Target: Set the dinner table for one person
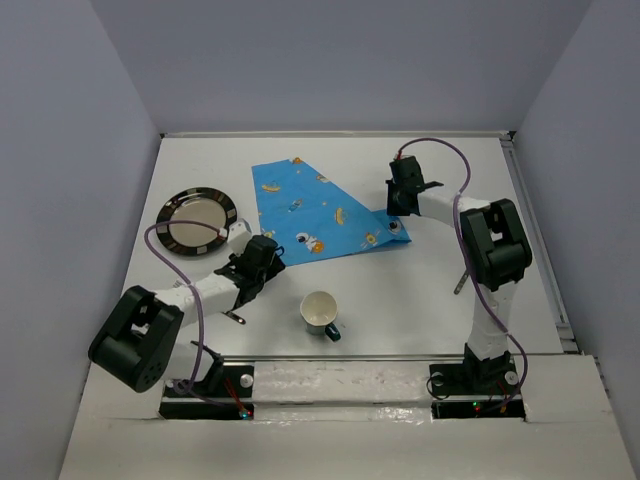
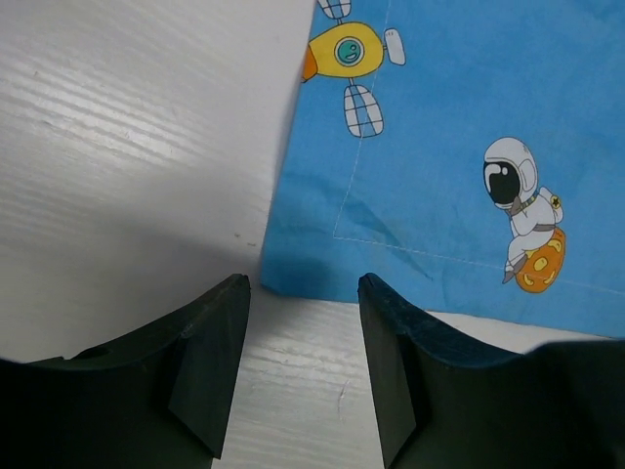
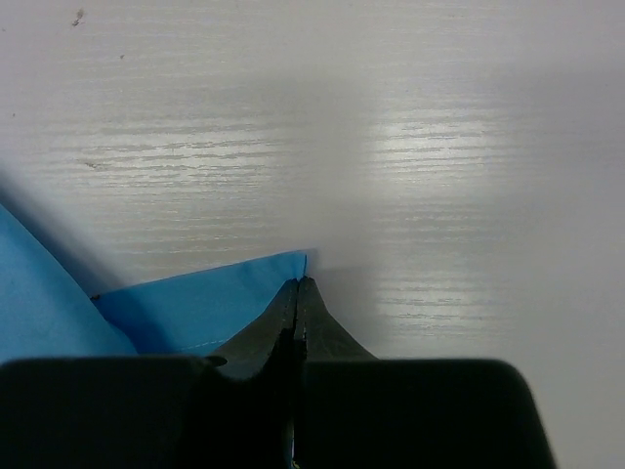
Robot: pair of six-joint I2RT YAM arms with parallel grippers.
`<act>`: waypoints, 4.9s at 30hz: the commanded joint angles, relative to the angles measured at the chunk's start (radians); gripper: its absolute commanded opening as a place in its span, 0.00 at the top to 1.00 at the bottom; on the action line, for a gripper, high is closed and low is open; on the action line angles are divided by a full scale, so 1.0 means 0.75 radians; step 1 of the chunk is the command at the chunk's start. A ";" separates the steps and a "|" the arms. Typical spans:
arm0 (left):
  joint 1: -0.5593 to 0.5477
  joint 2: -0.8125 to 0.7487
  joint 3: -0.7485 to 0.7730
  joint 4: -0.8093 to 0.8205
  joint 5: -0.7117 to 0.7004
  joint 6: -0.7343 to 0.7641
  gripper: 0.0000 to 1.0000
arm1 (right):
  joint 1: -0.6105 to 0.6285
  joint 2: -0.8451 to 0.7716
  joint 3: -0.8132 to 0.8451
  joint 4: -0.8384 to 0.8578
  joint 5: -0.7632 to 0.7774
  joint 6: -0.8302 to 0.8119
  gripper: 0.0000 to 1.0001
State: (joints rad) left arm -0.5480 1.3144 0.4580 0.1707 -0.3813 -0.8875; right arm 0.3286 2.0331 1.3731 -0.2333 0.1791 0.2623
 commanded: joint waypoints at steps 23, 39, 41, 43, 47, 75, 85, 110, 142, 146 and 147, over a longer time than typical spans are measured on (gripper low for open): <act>0.009 -0.006 0.070 0.216 -0.068 0.326 1.00 | 0.012 -0.270 -0.209 0.166 -0.049 0.063 1.00; 0.062 -0.488 0.342 0.094 -0.101 0.437 1.00 | 0.012 -0.935 -0.305 0.180 0.101 0.104 1.00; 0.086 -0.517 0.399 0.081 -0.085 0.451 1.00 | 0.012 -1.001 -0.291 0.166 0.103 0.102 1.00; 0.107 -0.535 0.503 0.063 -0.054 0.488 1.00 | 0.012 -1.100 -0.260 0.150 0.121 0.096 1.00; 0.172 -0.517 0.659 0.036 -0.001 0.533 1.00 | 0.012 -1.226 -0.193 0.133 0.189 0.047 1.00; 0.452 0.025 1.268 -0.054 0.433 0.533 1.00 | -0.275 -0.845 0.236 0.137 0.062 0.053 1.00; 0.465 -0.151 0.378 0.214 0.488 0.268 1.00 | -0.275 -0.988 -0.673 0.360 -0.085 0.356 1.00; 0.477 -0.353 -0.253 0.325 0.482 0.202 1.00 | -0.275 -1.357 -1.256 0.262 -0.028 0.503 1.00; 0.483 -0.863 -0.398 -0.019 0.394 0.132 1.00 | -0.313 -1.379 -1.207 0.070 -0.094 0.511 1.00; 0.483 -0.849 -0.410 -0.025 0.386 0.130 1.00 | -0.313 -1.369 -1.205 0.062 -0.098 0.513 1.00; 0.485 -0.844 -0.406 -0.027 0.380 0.136 1.00 | -0.313 -1.371 -1.205 0.062 -0.098 0.511 1.00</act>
State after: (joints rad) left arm -0.1883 0.6758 0.1555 0.1608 -0.0650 -0.7956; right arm 0.0986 1.0157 0.4370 -0.1776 0.1158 0.6548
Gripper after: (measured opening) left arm 0.014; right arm 0.009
